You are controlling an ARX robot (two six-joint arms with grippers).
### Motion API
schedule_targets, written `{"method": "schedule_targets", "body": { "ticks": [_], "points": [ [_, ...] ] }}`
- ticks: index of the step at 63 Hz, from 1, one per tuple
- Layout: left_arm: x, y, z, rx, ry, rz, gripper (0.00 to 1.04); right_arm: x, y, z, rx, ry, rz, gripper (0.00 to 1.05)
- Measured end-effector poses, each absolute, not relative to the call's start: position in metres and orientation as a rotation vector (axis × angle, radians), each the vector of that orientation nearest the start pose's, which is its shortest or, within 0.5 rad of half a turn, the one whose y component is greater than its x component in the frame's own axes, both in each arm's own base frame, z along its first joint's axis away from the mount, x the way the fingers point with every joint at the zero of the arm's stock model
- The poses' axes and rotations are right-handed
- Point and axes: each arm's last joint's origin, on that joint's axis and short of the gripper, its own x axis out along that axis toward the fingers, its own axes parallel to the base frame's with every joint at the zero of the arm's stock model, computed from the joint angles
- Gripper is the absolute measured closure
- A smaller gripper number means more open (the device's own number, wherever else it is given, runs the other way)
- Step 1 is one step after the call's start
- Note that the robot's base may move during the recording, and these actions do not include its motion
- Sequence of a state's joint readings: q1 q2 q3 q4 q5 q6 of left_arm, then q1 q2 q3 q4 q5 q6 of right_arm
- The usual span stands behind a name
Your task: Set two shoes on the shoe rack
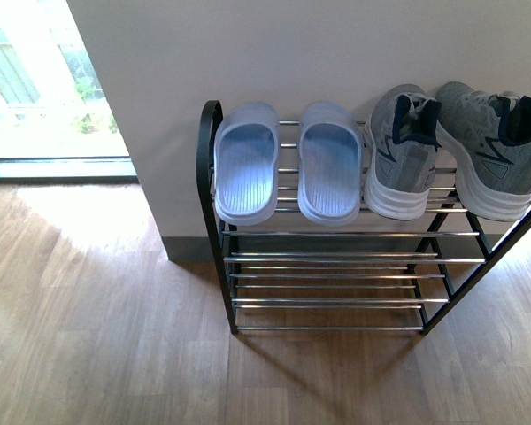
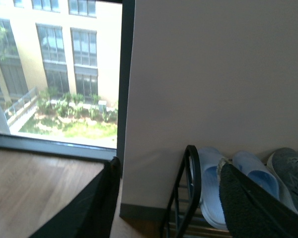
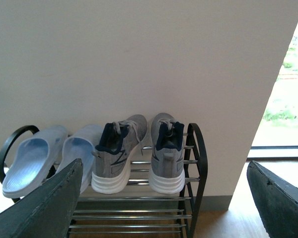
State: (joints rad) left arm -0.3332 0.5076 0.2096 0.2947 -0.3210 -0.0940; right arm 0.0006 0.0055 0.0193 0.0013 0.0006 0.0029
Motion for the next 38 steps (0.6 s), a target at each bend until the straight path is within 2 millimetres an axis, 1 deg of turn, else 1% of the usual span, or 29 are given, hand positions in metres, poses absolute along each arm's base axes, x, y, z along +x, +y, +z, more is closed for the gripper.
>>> {"method": "schedule_targets", "body": {
  "ticks": [3,7,12,16,29,33,38],
  "points": [
    [0.130,-0.032,0.213,-0.065,-0.003,-0.009,0.63,0.097,0.000,0.170,0.003,-0.015,0.000,0.09],
    [0.128,-0.028,0.208,-0.046,-0.001,-0.010,0.72,0.097,0.000,0.170,0.003,-0.015,0.000,0.09],
    [0.124,-0.021,0.199,-0.021,0.004,-0.011,0.94,0.097,0.000,0.170,0.003,-0.015,0.000,0.09],
    [0.122,-0.019,0.196,-0.020,0.001,-0.010,1.04,0.097,0.000,0.170,0.003,-0.015,0.000,0.09],
    [0.117,-0.012,0.187,-0.014,0.000,-0.007,1.03,0.097,0.000,0.170,0.003,-0.015,0.000,0.09],
    [0.116,-0.007,0.185,-0.012,0.002,-0.034,1.03,0.097,0.000,0.170,0.003,-0.015,0.000,0.09],
    [0.115,-0.001,0.182,-0.011,0.002,-0.002,1.03,0.097,0.000,0.170,0.003,-0.015,0.000,0.09]
  ]
}}
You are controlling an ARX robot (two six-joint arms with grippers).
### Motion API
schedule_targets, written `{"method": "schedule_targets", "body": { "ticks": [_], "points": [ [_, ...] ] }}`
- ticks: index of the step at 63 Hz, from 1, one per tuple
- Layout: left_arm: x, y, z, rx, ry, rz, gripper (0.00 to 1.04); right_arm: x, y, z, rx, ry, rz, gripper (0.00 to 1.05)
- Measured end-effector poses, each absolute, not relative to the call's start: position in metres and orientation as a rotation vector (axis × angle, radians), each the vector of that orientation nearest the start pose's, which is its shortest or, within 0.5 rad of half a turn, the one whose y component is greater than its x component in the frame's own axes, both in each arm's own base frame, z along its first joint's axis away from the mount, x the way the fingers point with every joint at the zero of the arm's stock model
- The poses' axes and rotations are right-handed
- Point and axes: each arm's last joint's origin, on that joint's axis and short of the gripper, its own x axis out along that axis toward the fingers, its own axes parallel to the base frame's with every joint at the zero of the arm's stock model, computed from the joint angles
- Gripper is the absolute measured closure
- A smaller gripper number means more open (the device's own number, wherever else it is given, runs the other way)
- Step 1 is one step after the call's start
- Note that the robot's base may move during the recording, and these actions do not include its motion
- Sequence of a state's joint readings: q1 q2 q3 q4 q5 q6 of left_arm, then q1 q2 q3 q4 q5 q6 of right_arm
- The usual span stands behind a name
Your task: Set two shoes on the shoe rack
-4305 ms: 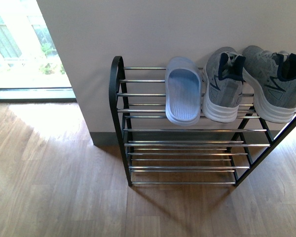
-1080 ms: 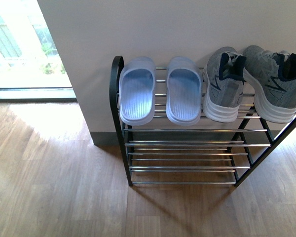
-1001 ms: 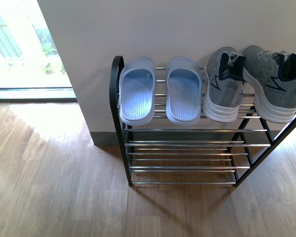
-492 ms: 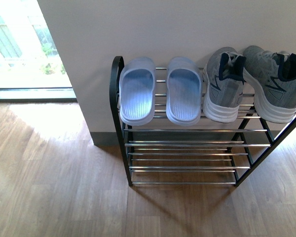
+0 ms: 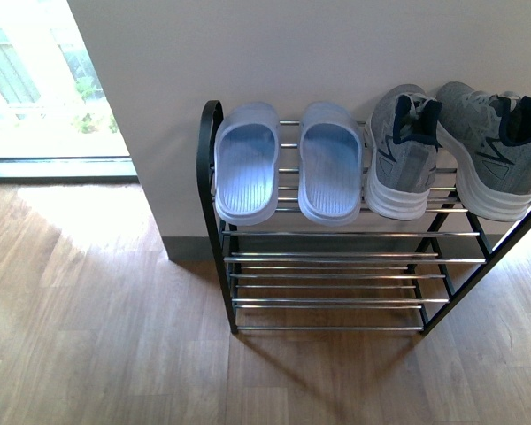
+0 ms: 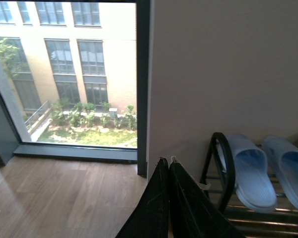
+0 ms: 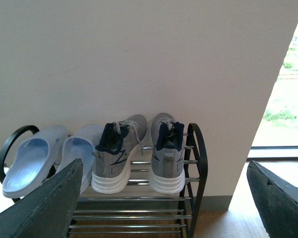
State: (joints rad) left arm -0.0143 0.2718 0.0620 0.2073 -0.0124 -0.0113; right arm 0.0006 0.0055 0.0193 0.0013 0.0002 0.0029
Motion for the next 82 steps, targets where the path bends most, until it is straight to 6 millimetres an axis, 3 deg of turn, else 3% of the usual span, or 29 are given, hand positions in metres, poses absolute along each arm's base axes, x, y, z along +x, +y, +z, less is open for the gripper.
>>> {"method": "schedule_targets", "body": {
  "ticks": [20,53,77,82],
  "points": [
    [0.102,0.000,0.166,-0.009,0.020,-0.003,1.03,0.097,0.000,0.170,0.003,-0.015,0.000,0.09],
    [0.098,0.000,0.167,-0.009,0.003,-0.002,1.03,0.097,0.000,0.170,0.003,-0.016,0.000,0.09],
    [0.098,0.000,0.167,-0.009,0.003,-0.002,0.39,0.097,0.000,0.170,0.003,-0.015,0.000,0.09],
    [0.098,0.000,0.167,-0.009,0.003,-0.003,0.20,0.097,0.000,0.170,0.003,-0.015,-0.001,0.09]
  ]
}}
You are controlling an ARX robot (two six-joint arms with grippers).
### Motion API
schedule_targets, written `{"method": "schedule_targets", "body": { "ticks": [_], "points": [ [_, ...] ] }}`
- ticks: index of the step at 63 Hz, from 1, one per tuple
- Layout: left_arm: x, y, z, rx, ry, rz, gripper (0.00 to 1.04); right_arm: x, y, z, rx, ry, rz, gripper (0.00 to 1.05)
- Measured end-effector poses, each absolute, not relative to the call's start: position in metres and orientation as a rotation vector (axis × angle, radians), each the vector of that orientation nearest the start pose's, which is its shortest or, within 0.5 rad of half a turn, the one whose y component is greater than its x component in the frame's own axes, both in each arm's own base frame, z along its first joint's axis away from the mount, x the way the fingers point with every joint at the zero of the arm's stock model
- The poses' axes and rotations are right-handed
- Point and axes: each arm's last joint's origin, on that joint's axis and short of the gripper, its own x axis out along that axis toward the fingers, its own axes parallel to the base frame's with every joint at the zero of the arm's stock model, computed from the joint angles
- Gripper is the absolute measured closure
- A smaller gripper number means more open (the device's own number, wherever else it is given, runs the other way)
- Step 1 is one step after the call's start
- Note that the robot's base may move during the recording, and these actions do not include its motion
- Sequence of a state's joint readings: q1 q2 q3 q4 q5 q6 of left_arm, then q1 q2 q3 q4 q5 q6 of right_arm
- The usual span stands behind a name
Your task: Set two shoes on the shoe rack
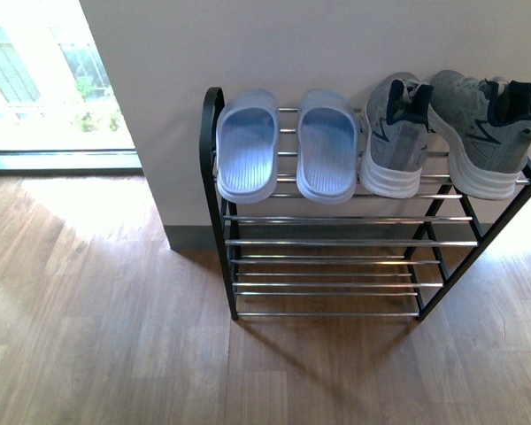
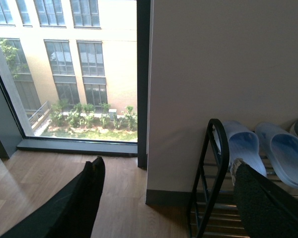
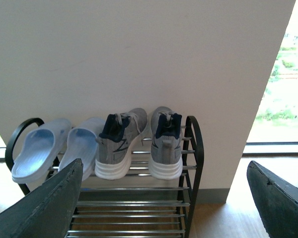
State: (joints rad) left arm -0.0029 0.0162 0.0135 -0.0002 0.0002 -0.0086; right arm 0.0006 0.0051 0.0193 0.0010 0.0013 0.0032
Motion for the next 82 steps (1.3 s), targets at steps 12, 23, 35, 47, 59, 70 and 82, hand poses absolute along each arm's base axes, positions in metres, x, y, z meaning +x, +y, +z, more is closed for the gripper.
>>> {"method": "schedule_targets", "body": {
  "ticks": [12,23,35,47,59,70,82],
  "points": [
    [0.0979,-0.0003,0.1668,-0.007,0.003,-0.003,0.09,0.0968,0.0000,0.1698,0.003,-0.015,0.000,0.09],
    [0.0979,-0.0003,0.1668,-0.007,0.003,-0.003,0.09,0.0968,0.0000,0.1698,0.003,-0.015,0.000,0.09],
    [0.0979,-0.0003,0.1668,-0.007,0.003,-0.003,0.09,0.0968,0.0000,0.1698,0.003,-0.015,0.000,0.09],
    [0.0979,-0.0003,0.1668,-0.007,0.003,-0.003,0.09,0.0968,0.0000,0.1698,0.003,-0.015,0.000,0.09],
    [0.0979,-0.0003,0.1668,-0.007,0.003,-0.002,0.09,0.0968,0.0000,0.1698,0.003,-0.015,0.000,0.09],
    [0.0979,-0.0003,0.1669,-0.007,0.002,-0.003,0.09,0.0968,0.0000,0.1698,0.003,-0.015,0.000,0.09],
    [0.0979,-0.0003,0.1669,-0.007,0.002,-0.003,0.09,0.0968,0.0000,0.1698,0.003,-0.015,0.000,0.09]
  ]
}}
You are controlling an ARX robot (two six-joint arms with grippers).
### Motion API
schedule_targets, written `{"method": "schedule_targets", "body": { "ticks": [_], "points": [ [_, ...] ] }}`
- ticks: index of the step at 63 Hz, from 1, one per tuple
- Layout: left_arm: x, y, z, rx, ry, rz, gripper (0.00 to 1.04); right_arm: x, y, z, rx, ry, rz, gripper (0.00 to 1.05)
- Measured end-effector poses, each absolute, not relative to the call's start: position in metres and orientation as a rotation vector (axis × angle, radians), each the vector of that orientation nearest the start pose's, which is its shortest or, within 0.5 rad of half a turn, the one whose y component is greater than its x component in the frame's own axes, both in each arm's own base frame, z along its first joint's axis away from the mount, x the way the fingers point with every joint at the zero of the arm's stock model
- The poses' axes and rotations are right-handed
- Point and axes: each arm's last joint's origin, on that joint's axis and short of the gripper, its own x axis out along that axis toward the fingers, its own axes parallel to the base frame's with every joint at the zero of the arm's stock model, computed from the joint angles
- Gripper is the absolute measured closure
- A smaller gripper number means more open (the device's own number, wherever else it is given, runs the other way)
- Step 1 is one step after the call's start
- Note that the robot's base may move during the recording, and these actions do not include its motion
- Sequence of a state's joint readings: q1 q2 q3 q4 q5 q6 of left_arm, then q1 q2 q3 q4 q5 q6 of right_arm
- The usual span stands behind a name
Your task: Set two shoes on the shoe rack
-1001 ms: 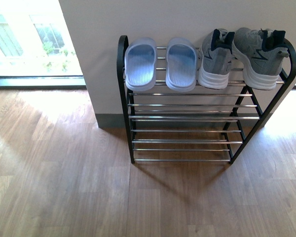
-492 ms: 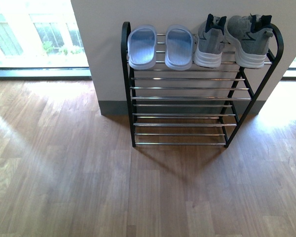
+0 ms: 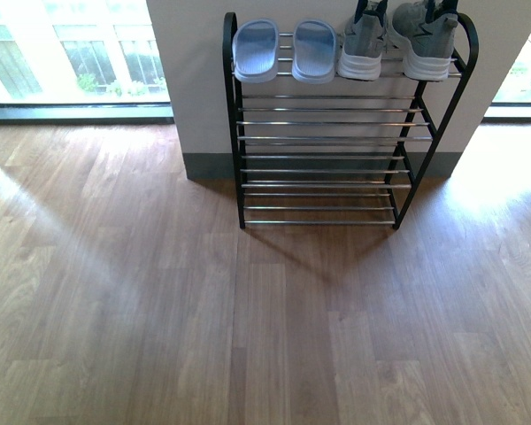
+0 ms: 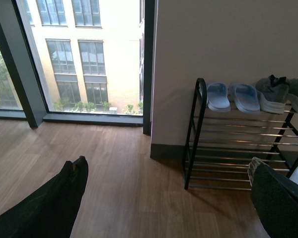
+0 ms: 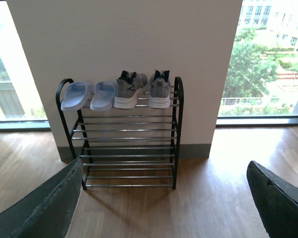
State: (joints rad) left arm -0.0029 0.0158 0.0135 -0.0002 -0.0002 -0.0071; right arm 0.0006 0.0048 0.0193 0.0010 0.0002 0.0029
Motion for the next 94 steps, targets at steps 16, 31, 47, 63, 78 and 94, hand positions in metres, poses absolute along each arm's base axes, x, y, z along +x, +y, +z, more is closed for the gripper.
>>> {"method": "schedule_targets", "body": {
  "ticks": [16,31,47,63,78,94],
  "points": [
    [0.0979,-0.0003,0.1669,-0.007,0.002,-0.003,0.09,0.0968,0.0000,0.1698,0.003,-0.015,0.000,0.09],
    [0.0979,-0.0003,0.1669,-0.007,0.002,-0.002,0.09,0.0968,0.0000,0.1698,0.003,-0.015,0.000,0.09],
    [0.0979,-0.0003,0.1669,-0.007,0.002,-0.002,0.09,0.0968,0.0000,0.1698,0.003,-0.015,0.000,0.09],
    [0.0979,-0.0003,0.1669,-0.007,0.002,-0.003,0.09,0.0967,0.0000,0.1698,0.003,-0.016,0.000,0.09],
    [0.0979,-0.0002,0.1669,-0.007,0.002,-0.002,0.09,0.0967,0.0000,0.1697,0.003,-0.015,0.000,0.09],
    [0.0979,-0.0002,0.1669,-0.007,0.002,-0.003,0.09,0.0967,0.0000,0.1698,0.003,-0.016,0.000,0.09]
  ]
}}
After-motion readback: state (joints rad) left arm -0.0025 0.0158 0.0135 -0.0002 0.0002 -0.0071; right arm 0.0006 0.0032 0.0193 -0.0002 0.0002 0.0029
